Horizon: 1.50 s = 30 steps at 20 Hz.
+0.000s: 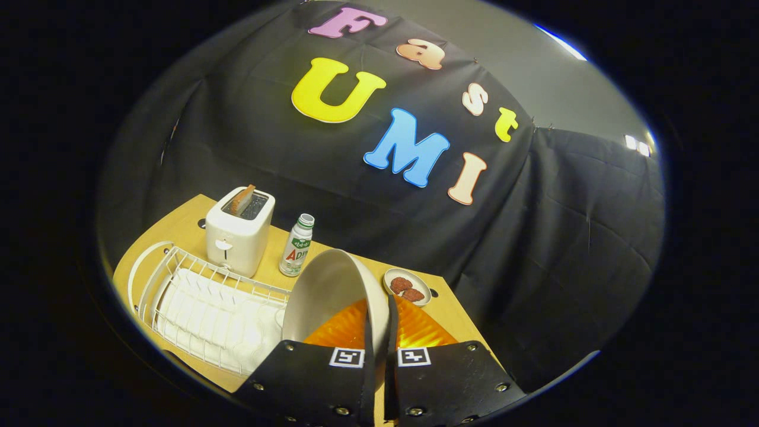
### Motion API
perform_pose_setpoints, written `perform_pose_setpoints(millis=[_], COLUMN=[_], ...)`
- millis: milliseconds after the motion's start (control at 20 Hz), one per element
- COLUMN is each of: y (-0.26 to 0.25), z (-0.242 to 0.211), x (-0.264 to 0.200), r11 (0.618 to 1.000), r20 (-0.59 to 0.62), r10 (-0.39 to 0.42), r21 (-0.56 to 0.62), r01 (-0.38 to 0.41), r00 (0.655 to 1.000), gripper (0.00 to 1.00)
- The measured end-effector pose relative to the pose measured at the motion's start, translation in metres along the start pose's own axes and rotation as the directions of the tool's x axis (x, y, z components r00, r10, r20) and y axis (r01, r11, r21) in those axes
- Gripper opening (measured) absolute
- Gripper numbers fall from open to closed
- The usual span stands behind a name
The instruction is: Take the plate from the dish rack, then take the spoon from the basket and place it into the plate.
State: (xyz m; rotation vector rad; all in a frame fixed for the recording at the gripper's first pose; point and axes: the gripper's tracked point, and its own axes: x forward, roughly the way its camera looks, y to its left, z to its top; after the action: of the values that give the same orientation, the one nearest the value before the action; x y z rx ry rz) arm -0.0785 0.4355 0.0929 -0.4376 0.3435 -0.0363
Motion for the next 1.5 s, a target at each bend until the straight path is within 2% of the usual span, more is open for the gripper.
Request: perform_pose_setpoints(millis=[350, 750, 1000, 1100, 1500], y=[0.008, 0.029, 0.055, 0.062, 0.085], z=[-0.014, -0.058, -0.098, -0.117, -0.179], x=[-0.037, -0.079, -0.105, -0.112, -0.118], r11=[0.991, 0.963, 0.920, 0.902, 0.862], r20=[0.022, -0.009, -0.063, -0.094, -0.194], r10=[0.115, 0.255, 0.363, 0.391, 0.458], r21=[0.062, 0.093, 0.179, 0.235, 0.334], r01=[-0.117, -0.253, -0.347, -0.362, -0.380], r00=[0.993, 0.967, 0.930, 0.915, 0.867], gripper=[0.06, 0.06, 0.06, 0.06, 0.06])
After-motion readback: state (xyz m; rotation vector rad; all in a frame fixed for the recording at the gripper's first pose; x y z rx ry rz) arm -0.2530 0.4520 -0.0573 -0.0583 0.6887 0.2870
